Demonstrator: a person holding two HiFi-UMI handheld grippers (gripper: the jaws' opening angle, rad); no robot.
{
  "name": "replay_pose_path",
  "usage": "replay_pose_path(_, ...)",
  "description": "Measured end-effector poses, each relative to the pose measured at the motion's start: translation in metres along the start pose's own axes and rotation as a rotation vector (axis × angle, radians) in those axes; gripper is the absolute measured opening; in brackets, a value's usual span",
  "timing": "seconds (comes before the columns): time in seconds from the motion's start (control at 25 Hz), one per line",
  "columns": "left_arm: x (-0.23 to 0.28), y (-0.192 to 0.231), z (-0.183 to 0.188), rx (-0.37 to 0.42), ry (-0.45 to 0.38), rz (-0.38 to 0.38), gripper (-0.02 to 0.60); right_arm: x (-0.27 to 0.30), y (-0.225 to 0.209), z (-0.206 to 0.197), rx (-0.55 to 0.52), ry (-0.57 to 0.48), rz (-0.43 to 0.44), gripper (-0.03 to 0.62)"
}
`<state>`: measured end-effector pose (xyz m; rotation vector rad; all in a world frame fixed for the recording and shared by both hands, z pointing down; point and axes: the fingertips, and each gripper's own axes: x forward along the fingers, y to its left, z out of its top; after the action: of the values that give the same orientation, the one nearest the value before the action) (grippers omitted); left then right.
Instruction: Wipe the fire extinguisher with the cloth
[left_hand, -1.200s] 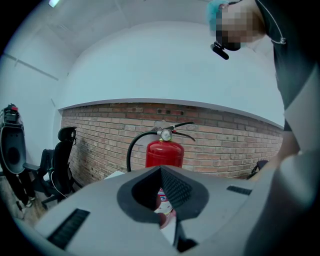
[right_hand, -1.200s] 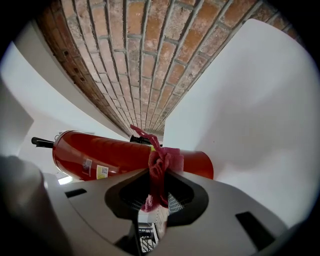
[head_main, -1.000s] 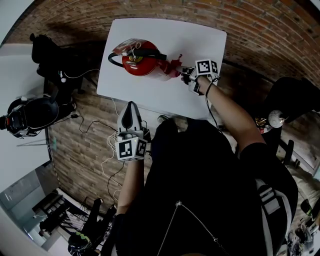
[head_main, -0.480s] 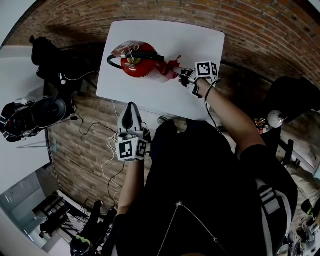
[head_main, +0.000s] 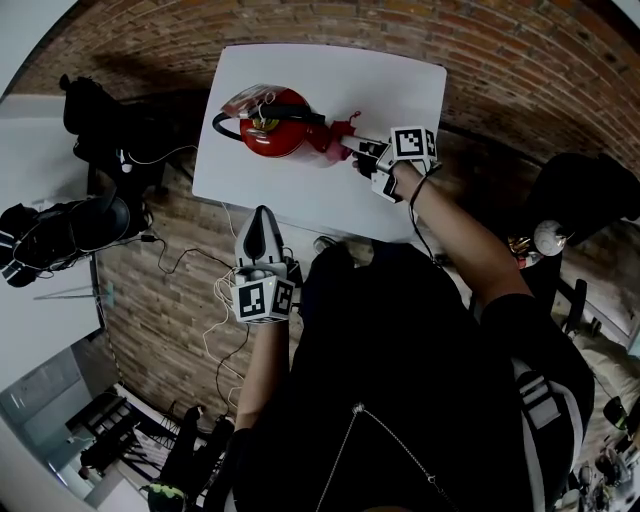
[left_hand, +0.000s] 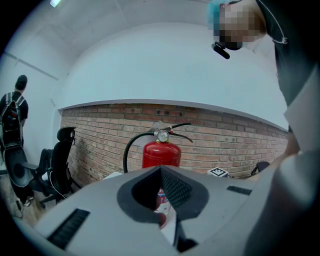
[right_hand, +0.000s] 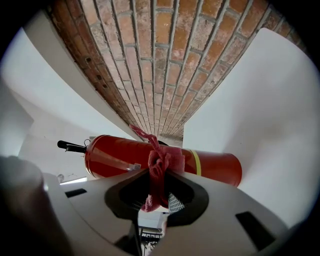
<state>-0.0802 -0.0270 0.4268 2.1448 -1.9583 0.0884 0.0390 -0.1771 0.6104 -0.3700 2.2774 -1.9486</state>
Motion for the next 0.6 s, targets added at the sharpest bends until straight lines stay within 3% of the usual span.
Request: replay_pose_path(0.6, -0.002, -0.004, -0.001, -0.006, -0.002, -0.001, 0.008, -0.006, 0.051, 0.001, -0.003, -0.032, 0.096, 0.094)
